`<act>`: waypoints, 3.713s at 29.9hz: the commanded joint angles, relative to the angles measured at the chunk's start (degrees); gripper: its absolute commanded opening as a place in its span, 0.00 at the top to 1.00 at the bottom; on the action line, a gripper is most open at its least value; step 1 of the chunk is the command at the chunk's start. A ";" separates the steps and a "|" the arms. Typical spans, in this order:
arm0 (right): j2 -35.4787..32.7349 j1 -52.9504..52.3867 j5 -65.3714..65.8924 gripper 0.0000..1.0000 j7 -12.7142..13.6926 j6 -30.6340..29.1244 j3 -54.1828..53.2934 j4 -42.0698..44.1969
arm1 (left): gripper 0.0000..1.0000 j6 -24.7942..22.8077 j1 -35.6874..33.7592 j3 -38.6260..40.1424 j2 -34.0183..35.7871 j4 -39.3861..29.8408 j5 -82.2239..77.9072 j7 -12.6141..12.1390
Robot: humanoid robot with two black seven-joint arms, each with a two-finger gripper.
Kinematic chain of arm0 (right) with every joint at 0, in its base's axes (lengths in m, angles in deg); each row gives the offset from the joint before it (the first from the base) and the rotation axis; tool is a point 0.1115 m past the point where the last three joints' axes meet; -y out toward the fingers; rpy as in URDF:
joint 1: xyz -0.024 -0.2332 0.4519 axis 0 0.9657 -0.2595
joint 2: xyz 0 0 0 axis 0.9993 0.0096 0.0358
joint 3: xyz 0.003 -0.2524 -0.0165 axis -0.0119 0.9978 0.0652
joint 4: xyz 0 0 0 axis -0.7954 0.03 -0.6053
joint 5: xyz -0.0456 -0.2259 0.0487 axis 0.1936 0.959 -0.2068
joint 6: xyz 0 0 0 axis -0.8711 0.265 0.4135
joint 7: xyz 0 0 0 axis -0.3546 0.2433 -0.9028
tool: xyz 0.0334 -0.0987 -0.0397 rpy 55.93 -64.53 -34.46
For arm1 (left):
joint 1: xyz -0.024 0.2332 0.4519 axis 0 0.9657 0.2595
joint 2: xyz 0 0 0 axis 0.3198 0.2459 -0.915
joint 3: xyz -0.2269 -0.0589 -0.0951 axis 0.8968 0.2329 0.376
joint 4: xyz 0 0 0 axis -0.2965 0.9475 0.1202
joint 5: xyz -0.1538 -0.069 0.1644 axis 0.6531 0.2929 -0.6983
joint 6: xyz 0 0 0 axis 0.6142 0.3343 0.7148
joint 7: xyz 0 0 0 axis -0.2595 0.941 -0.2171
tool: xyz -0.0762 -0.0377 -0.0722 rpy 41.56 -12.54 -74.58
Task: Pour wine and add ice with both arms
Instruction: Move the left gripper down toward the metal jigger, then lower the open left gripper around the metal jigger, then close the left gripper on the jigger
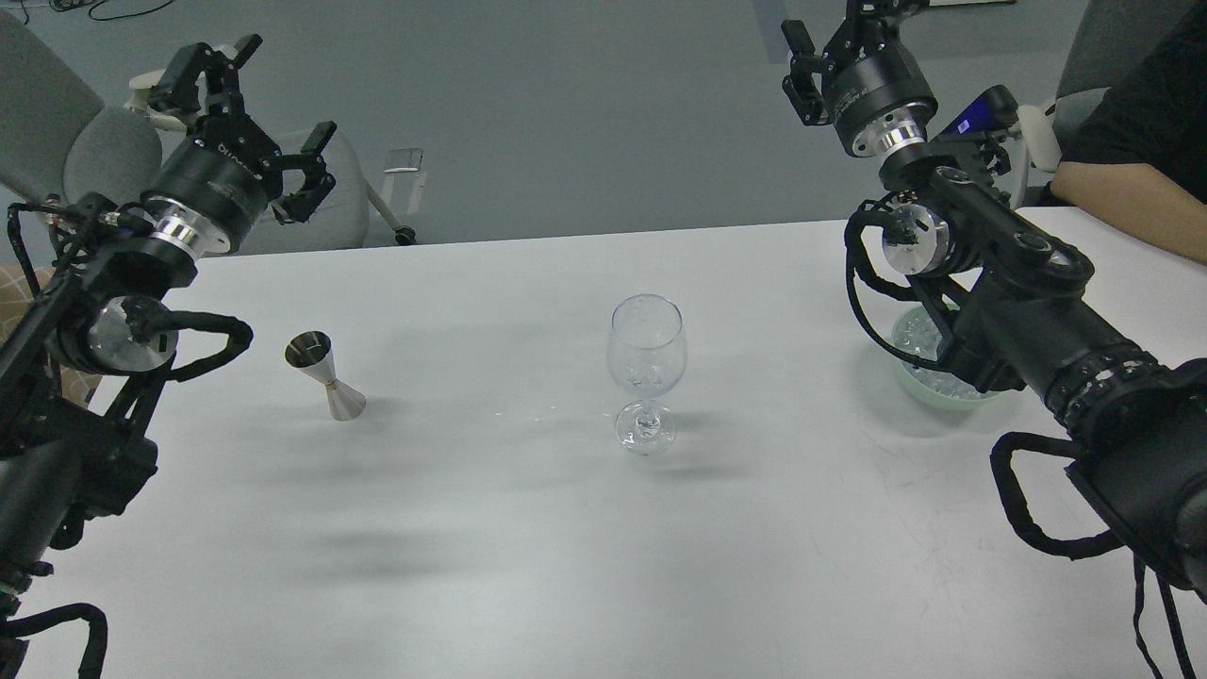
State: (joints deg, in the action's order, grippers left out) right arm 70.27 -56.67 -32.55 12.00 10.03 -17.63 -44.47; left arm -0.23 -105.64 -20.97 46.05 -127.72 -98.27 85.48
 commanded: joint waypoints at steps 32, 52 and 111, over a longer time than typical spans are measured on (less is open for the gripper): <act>0.67 0.26 -0.09 0.00 0.00 0.44 0.19 0.46 | 0.01 17.46 53.36 30.33 -12.01 -39.35 30.33 -14.36; 0.67 0.87 -0.09 0.00 0.00 0.88 0.28 0.46 | 0.00 17.19 51.88 28.58 -23.45 -28.89 30.07 -14.53; 0.94 2.28 0.17 0.00 0.00 0.97 0.45 0.46 | 0.38 6.38 23.13 24.00 -22.40 7.77 28.83 -14.44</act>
State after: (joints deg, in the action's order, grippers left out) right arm 71.21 -54.47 -32.46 12.00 11.01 -17.18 -44.04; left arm 6.07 -82.40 3.07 23.57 -120.07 -69.44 70.23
